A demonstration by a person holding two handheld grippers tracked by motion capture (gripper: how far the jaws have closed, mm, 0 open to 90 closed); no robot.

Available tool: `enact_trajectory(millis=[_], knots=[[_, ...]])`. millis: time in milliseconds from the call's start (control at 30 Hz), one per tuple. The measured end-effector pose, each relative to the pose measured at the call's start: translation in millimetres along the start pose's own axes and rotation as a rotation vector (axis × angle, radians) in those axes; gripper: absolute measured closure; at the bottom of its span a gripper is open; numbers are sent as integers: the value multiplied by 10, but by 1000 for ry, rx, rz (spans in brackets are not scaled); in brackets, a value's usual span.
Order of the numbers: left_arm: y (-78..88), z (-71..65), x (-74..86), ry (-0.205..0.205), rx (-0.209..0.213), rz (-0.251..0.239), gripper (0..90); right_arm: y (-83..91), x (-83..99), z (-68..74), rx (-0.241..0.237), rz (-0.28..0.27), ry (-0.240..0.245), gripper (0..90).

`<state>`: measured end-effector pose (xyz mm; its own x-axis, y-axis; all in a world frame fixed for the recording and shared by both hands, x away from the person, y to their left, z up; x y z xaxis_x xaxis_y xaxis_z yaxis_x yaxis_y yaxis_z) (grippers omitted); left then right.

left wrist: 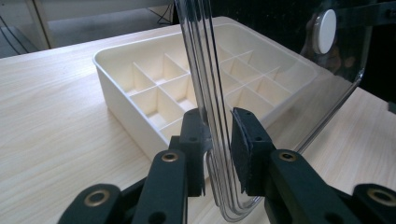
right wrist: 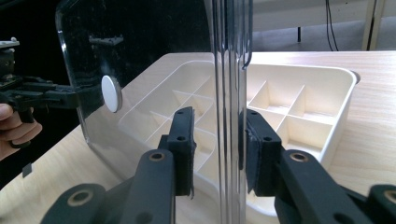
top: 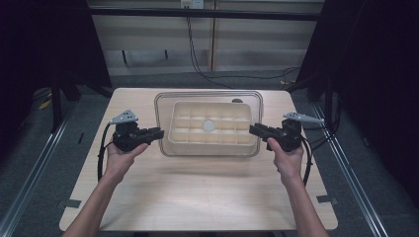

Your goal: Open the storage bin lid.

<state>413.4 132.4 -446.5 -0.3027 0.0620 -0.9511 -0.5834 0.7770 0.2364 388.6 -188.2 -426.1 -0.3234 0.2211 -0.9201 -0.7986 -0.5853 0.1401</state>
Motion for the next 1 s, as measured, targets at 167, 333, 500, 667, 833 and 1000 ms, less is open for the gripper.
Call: enact_trajectory(millis=[167,333,500,667,833,1000], knots=[[60,-29,3,-11,2,7,754,22,66,43,3,25,16,673],[69,-56,46,5,4,23,756,69,106,57,6,36,7,673],[86,-73,46,8,1,27,757,100,102,87,3,38,15,677],[133,-118,47,-9,5,30,758,128,131,100,-3,47,9,677],[178,-163,74,-9,11,31,758,174,163,131,-21,45,-23,678],[202,-197,105,1,18,33,761,231,200,162,-19,52,-17,680]])
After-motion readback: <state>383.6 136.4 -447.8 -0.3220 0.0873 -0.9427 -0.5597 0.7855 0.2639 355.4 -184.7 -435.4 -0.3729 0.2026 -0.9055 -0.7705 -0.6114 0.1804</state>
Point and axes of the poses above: each handheld gripper's, and its own axes: y roughly backward along the jaws, x roughly out of its underside, z roughly to its left, the point moved 10 cm from there along -y, roughly forward along the jaws, and after that the axes turned 14 degrees about -z, right-handed, at the moved point
